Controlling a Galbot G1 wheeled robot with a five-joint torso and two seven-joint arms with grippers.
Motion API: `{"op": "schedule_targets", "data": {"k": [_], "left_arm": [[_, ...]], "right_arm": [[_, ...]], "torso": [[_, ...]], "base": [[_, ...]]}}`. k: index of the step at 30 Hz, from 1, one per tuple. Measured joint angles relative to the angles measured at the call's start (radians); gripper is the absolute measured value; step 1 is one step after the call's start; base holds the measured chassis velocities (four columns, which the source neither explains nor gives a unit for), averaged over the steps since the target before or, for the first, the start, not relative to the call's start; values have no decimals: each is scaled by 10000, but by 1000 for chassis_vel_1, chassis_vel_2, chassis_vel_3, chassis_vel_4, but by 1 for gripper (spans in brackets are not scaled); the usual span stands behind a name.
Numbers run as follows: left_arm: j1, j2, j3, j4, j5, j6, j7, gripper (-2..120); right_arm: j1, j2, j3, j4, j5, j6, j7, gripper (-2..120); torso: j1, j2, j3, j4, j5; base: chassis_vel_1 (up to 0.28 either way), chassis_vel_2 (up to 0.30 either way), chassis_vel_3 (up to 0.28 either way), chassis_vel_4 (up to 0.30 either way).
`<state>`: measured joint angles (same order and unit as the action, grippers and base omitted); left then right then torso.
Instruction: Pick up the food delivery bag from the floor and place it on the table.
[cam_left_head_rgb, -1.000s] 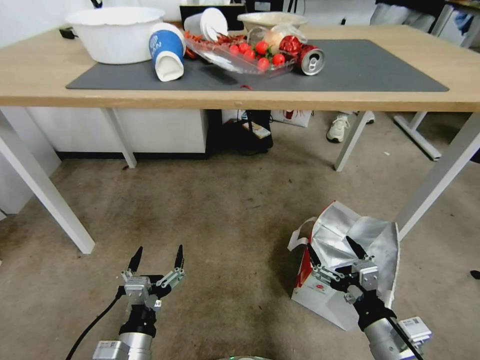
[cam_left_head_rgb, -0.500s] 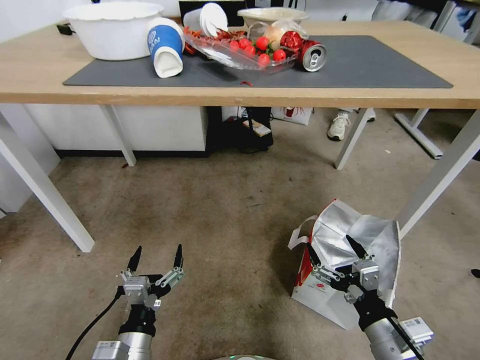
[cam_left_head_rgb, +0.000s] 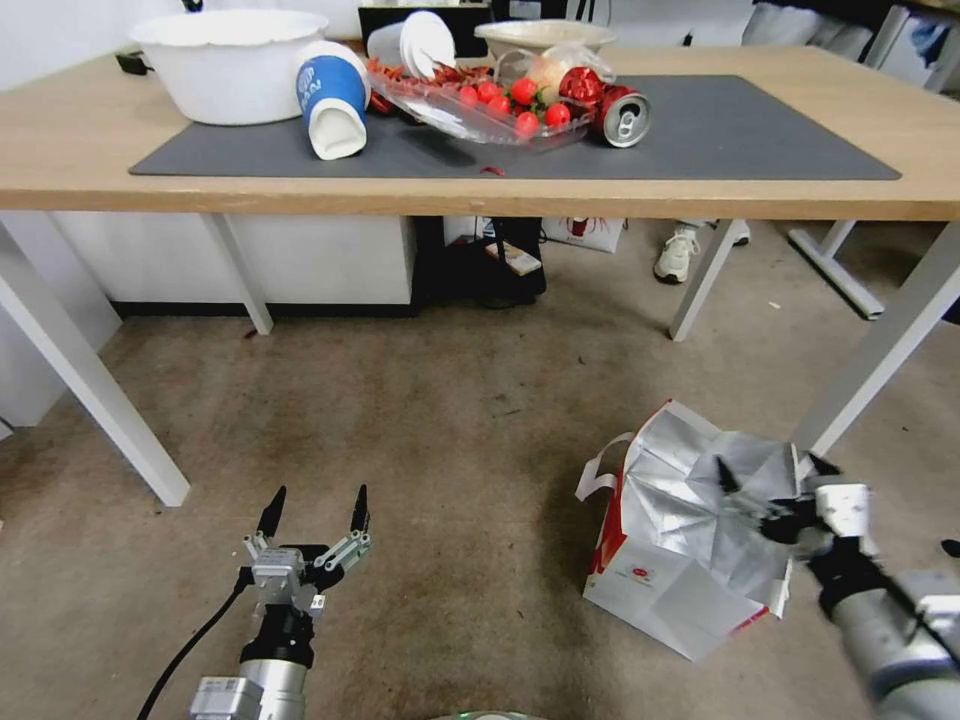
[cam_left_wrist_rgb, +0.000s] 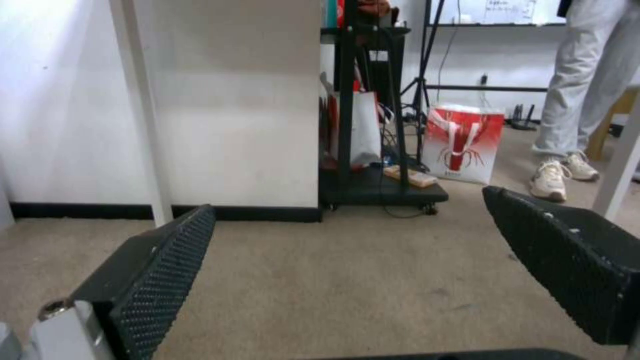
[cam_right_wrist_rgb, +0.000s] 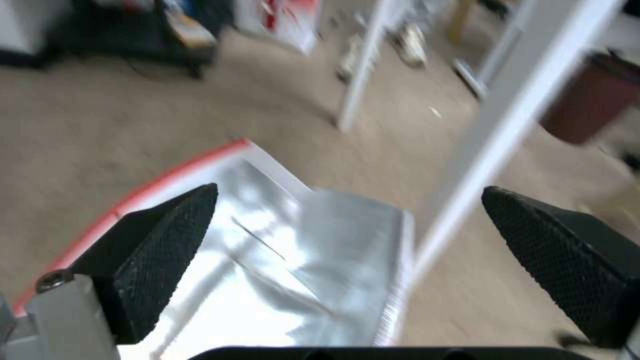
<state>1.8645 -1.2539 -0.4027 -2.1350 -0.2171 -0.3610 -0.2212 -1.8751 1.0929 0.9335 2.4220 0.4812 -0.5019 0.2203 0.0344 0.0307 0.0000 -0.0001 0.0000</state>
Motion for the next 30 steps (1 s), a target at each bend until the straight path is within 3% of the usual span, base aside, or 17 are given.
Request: {"op": "schedule_targets", "data": {"k": [6,16,23,30], "left_arm": [[77,-32,42,-9,141,-14,-44,100],[69,-74,127,139,190,-43,-29,100],[-25,-54,124,256,136,-41,-41,100],[1,-85,129,310,176,-41,-41,100]], "right_arm": [[407,-962,600,46,1542,-2222,1308,100],[940,-1495,204,-723,1819,-2439,1982,100],[2175,-2087,-987,-2654,1852,-2367,2130,100],[2973,-2376,-1791,-3682,2181,-2341,2194,100]], "torso": [[2,11,0,1,1],[3,19,0,0,-2],[3,27,0,0,1],[4,29,0,2,1]], "base": [[0,0,0,0],[0,0,0,0],[0,0,0,0],[0,0,0,0]]}}
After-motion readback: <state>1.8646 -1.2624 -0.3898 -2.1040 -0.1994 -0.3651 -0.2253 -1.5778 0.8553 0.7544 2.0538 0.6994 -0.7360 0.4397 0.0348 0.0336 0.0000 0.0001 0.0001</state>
